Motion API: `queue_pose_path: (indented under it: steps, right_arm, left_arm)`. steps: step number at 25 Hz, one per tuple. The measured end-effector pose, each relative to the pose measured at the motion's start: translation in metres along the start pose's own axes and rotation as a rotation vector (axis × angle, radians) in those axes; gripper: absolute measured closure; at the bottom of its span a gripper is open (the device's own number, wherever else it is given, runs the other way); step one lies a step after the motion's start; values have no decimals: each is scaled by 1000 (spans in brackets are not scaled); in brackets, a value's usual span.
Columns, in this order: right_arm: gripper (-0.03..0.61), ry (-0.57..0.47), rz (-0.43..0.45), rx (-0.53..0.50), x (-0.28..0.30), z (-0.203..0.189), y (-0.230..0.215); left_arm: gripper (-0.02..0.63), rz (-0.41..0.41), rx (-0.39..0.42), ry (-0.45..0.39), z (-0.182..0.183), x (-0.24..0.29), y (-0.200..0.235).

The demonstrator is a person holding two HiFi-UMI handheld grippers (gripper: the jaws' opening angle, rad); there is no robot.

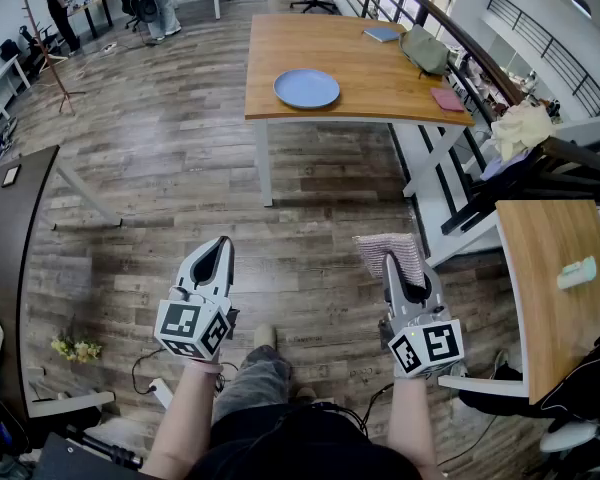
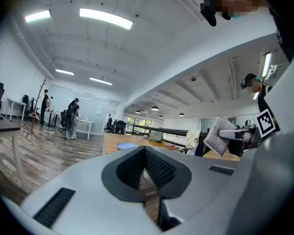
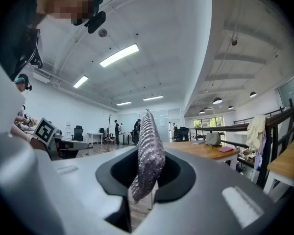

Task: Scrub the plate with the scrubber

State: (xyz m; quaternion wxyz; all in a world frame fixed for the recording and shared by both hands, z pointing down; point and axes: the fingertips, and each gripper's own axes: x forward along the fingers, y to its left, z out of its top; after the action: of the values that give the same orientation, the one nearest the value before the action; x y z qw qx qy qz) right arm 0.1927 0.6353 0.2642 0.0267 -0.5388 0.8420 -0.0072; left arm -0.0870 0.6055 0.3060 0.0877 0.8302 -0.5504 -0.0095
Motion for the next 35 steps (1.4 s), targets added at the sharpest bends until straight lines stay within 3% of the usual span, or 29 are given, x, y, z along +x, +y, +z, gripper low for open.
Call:
queue_pose_path:
  steps: [14, 35]
  right_arm:
    - [505, 9, -20, -5, 115, -1, 6]
    - [505, -18, 20, 41, 191, -6, 36]
  left_arm:
    - [618, -91, 10, -28, 36, 91, 66]
    - [618, -97, -14, -38, 40, 119, 127]
